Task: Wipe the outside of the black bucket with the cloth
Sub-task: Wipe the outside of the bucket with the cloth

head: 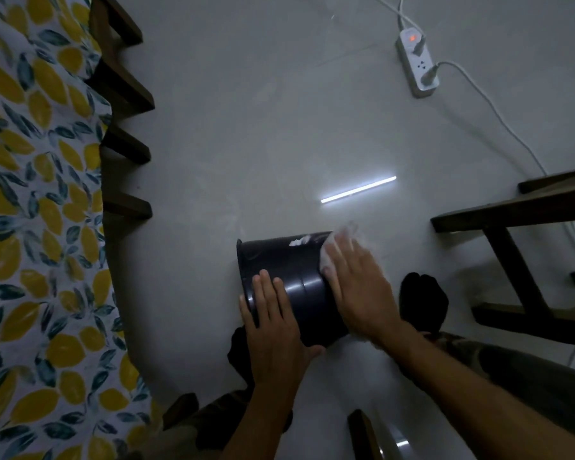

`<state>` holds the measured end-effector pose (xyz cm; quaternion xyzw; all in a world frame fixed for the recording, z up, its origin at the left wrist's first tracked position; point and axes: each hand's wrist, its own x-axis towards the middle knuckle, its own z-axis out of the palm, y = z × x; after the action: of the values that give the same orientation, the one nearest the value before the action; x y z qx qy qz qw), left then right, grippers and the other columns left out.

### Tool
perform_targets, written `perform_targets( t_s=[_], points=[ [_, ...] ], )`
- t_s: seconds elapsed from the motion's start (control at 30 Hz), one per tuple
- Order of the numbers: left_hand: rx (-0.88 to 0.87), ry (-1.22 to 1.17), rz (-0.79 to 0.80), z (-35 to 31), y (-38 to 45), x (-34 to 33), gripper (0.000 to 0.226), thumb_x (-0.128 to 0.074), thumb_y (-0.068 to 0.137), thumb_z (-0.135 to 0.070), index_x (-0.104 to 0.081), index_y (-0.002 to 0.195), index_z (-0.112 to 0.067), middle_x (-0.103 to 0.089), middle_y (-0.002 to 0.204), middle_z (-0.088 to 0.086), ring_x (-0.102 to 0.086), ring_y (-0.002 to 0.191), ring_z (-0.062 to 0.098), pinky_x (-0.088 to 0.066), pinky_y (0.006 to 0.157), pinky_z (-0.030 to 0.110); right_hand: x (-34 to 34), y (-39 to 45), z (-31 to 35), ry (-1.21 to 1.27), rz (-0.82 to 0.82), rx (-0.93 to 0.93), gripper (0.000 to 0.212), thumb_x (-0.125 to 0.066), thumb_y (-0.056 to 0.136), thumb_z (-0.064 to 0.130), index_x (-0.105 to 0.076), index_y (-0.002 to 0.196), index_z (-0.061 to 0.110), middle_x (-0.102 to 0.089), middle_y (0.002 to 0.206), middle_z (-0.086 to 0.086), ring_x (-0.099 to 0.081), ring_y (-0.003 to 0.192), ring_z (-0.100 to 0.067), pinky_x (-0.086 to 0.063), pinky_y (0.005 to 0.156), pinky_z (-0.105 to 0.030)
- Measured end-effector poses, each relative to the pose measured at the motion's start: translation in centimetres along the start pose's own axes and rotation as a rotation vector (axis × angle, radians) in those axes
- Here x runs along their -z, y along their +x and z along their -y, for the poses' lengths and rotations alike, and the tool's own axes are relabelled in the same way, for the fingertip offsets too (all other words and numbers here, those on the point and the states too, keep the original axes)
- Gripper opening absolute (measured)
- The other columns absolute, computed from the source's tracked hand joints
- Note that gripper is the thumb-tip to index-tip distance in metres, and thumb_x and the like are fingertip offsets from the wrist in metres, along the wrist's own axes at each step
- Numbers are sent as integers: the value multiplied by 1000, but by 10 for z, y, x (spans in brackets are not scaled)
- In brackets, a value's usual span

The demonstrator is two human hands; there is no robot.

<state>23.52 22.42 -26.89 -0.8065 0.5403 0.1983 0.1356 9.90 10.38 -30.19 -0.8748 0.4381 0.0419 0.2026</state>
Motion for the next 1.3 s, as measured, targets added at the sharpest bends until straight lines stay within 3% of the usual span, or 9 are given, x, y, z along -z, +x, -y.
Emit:
perform_targets(
  t_s=[0.1,0.23,0.47,0.57,0.67,0.8,0.97,1.13,1.3],
  points=[
    [-14,33,-14,1,-6,-7,146,-69,55,-88,-17,155,6,-5,163,31,-9,152,44,-11,119,64,-16,-24,27,-120,85,316,53,-33,109,28,-46,152,2,-36,164,-27,-28,155,-45,-32,119,-64],
    [12,35,35,-1,-10,-11,143,-58,61,-91,-13,156,6,-4,163,31,-5,153,44,-13,118,65,0,33,55,-6,98,502,50,-26,112,30,-63,136,5,-55,151,-19,-43,148,-38,-33,121,-55],
    [5,-60,7,0,-2,-6,159,-78,39,-86,-15,155,2,-8,165,28,-11,152,43,-9,119,64,11,132,-8,255,554,-175,59,-18,106,55,-55,134,19,-58,146,-18,-59,127,-34,-43,102,-46],
    [4,-50,33,2,-3,-4,160,-80,38,-84,-13,157,1,-3,166,26,-6,153,41,-3,120,62,12,96,-39,288,359,-173,50,-18,105,53,-57,115,23,-63,130,-9,-61,118,-32,-46,95,-44],
    [8,-25,39,0,-5,-5,158,-78,41,-85,-15,157,1,-2,166,26,-5,153,41,-7,120,63,9,47,-28,268,111,-81,49,-17,110,46,-56,128,23,-57,139,-6,-57,124,-26,-45,104,-44],
    [-43,-35,-52,2,-3,6,150,-68,45,-91,-25,155,2,-11,165,26,-12,153,40,-9,121,60,1,15,14,146,19,89,49,-22,113,37,-54,145,18,-41,163,-9,-42,147,-25,-35,120,-46],
    [-199,-18,-127,29,24,30,134,-61,49,-95,-47,144,-2,-31,158,27,-29,147,42,-17,120,59,-3,10,15,119,-43,75,49,-34,112,33,-47,155,14,-34,168,-12,-43,146,-25,-35,121,-44],
    [-115,113,230,29,59,47,169,-53,38,-103,7,157,1,12,163,29,10,153,41,13,119,56,-13,-16,13,64,31,196,60,-32,108,37,-41,159,7,-32,169,-16,-32,156,-32,-31,124,-53],
    [-56,89,244,17,35,39,167,-61,44,-97,18,154,1,22,161,28,19,151,41,16,118,58,-10,6,35,6,106,319,58,-26,110,38,-47,155,7,-37,166,-18,-35,155,-31,-29,125,-51]
  ],
)
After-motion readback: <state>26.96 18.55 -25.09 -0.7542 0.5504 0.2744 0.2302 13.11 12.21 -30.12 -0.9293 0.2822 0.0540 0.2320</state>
